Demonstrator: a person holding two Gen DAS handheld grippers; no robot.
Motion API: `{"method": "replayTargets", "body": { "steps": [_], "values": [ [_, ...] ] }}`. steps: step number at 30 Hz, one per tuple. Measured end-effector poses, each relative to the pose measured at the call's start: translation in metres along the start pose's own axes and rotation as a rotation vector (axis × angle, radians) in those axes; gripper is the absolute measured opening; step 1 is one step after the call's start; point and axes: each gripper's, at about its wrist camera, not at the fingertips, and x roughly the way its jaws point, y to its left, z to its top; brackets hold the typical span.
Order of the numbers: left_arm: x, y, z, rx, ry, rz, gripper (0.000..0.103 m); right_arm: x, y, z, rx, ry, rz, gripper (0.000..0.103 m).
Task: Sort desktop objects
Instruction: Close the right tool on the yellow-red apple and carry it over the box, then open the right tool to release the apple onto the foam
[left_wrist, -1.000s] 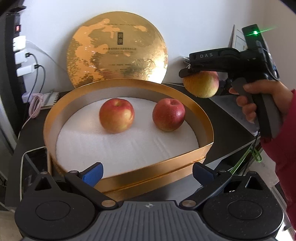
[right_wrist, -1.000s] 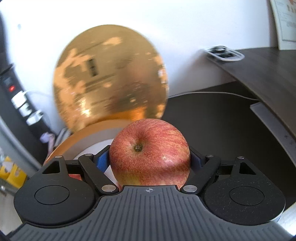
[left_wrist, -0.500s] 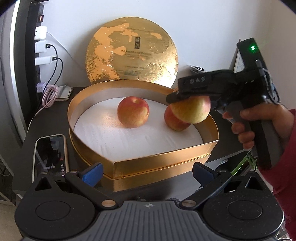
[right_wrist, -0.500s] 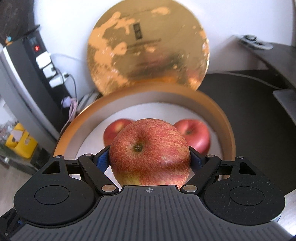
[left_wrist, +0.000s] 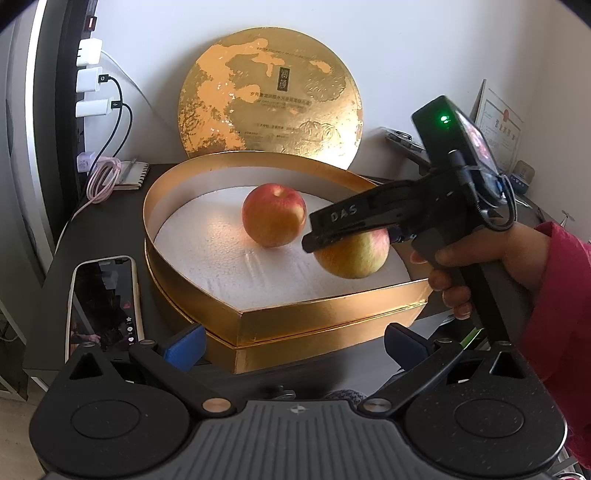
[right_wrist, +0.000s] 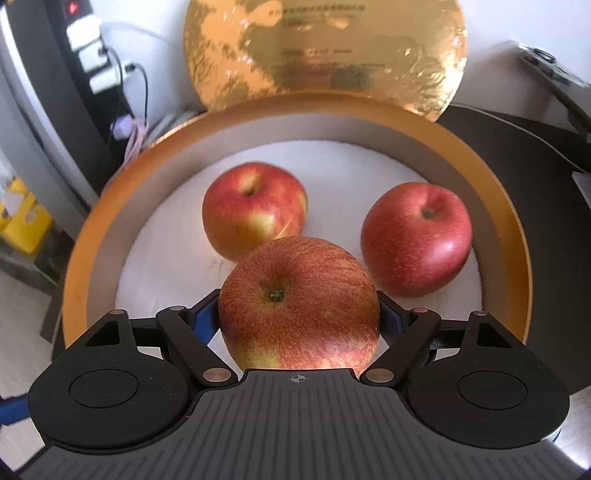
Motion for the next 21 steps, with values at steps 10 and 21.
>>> {"method": "replayTargets", "body": {
  "steps": [10,21],
  "values": [
    [0.006,-0.003,0.001,0.002,0.014,0.001,0.102,0.027,0.017,0.002,-0.100,0.074,-0.065,0.084],
    [0.010,-0.002,0.003,-0.001,0.023,0.012,0.102,0.034,0.016,0.008,-0.100,0.086,-0.062,0.084]
  ]
}}
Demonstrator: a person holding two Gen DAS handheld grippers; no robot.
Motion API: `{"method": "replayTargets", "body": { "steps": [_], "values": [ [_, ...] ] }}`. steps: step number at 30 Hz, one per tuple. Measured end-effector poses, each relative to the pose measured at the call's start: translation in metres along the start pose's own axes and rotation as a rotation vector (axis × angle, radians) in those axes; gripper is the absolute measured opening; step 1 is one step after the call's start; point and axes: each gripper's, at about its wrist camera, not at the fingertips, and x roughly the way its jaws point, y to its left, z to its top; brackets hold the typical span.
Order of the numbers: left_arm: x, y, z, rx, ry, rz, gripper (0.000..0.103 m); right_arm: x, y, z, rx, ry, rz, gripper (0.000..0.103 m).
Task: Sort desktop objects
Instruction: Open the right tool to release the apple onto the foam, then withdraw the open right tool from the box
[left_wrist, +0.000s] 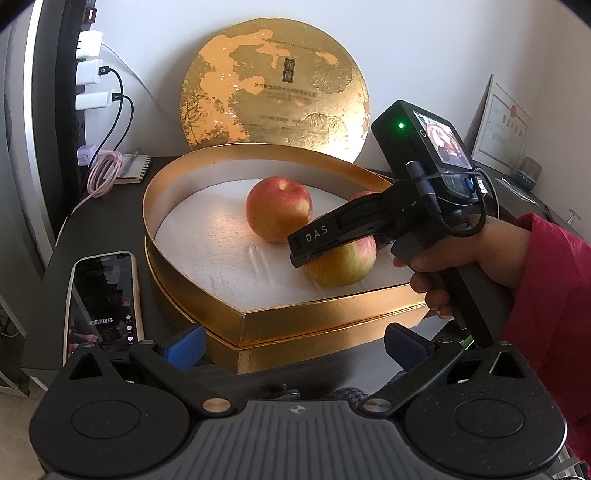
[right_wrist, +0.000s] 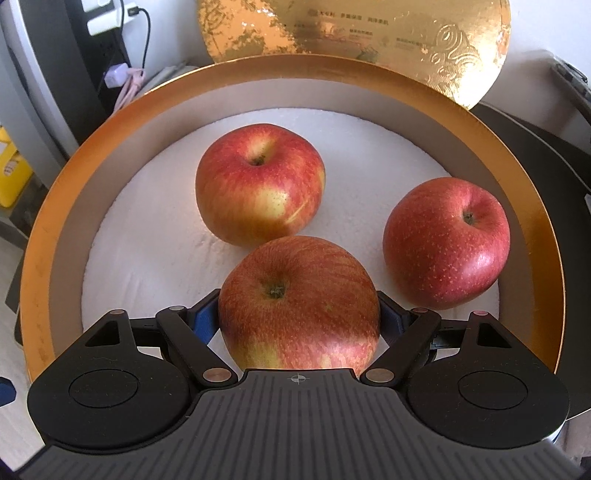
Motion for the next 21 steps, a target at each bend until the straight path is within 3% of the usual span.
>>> {"method": "replayTargets", "body": {
  "steps": [6,12,21],
  "values": [
    [-0.001,-0.001,0.000,0.005,0.000,0.002,0.102,0.000,-0.002,0.000,0.019,0.011,0.013,0.088],
    [-0.001,-0.003,0.000,0.008,0.001,0.004,0.102,-0.008,-0.001,-0.003,-0.011,0.002,-0.041,0.094],
    [-0.005,-0.008,0.000,0.014,-0.002,0.016,0.102,-0.033,-0.012,-0.016,0.037,-0.043,-0.002,0.095]
  ]
}}
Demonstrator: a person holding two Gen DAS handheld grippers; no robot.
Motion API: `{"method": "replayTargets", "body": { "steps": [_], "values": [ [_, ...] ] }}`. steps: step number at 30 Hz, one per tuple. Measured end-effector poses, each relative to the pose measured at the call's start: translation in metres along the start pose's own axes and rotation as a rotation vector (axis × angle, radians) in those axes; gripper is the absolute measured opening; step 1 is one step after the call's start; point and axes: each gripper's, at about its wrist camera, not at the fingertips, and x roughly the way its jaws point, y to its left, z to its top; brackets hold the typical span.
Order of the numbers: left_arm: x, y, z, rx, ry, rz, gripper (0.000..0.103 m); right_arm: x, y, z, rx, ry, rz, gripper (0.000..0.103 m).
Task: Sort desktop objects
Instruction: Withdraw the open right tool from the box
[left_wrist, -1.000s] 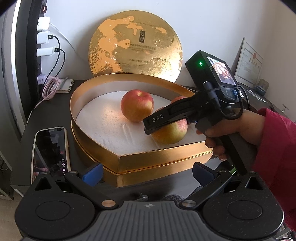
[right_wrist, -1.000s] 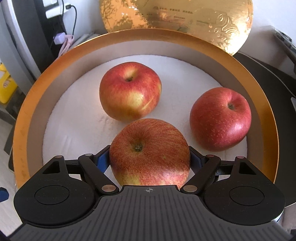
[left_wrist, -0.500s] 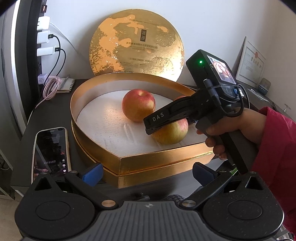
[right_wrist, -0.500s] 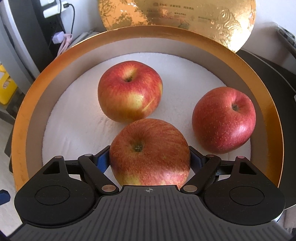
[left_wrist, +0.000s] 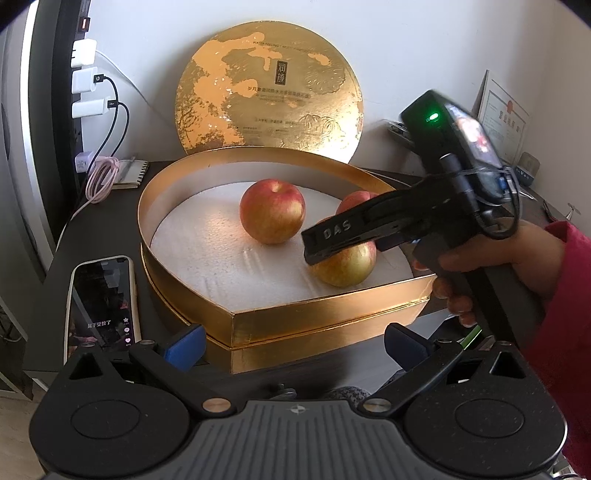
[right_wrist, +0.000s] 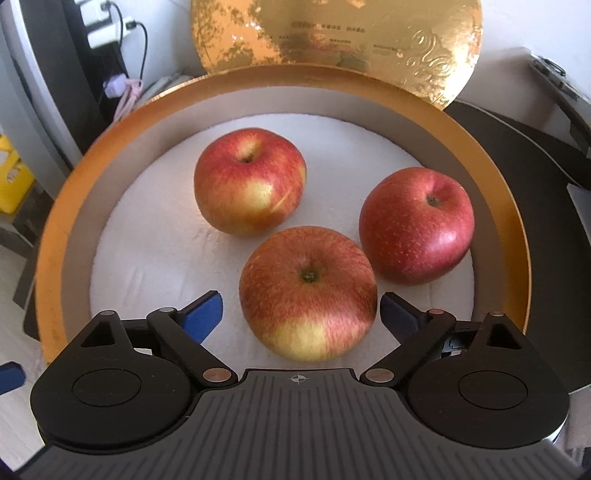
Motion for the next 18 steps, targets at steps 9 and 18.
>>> {"method": "replayTargets", "body": {
  "steps": [9,18],
  "values": [
    [-0.004,-0.007,-0.001,0.000,0.003,0.030,0.102,-0.059,-0.008,-0.016,0.059,-0.201,0.057,0.095],
    [-0.007,-0.018,-0.002,-0.005,0.020,0.105,0.102,-0.105,-0.015,-0.061,0.068,-0.374,0.024,0.100]
  ]
}}
